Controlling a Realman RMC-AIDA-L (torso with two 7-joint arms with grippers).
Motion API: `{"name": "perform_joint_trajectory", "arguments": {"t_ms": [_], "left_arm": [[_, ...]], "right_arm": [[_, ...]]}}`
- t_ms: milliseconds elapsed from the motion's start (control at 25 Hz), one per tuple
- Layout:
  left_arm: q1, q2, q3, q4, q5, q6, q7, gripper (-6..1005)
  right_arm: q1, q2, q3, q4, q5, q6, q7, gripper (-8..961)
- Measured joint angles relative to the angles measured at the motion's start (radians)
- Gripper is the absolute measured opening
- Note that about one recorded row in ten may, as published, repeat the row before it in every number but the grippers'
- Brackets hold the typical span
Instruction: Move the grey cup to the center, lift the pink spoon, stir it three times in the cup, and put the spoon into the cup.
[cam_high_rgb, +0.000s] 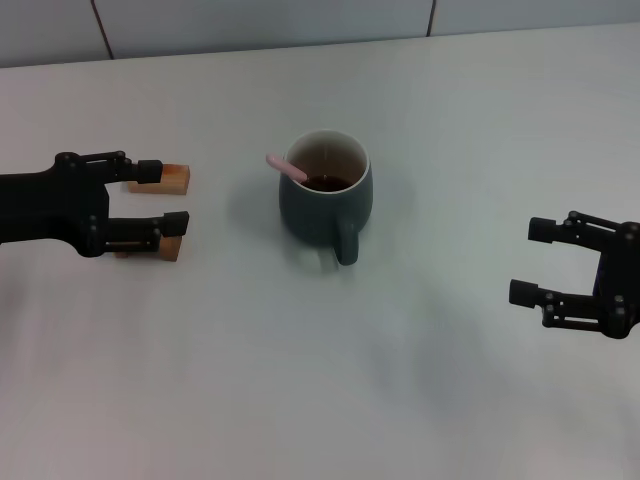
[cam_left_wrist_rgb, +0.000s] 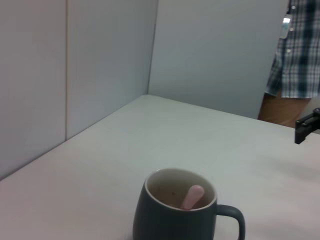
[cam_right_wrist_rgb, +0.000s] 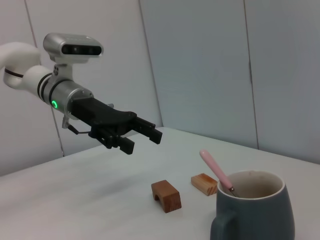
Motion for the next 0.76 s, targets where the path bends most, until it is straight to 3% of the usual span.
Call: {"name": "perform_joint_trajectory", "arguments": {"t_ms": [760], "left_arm": [[0.007,-0.011,0.003,-0.005,0.002,-0.027,-0.006,796]], "right_arm": [[0.002,0.001,0.006,0.006,-0.001,0.012,0.000,824]]}}
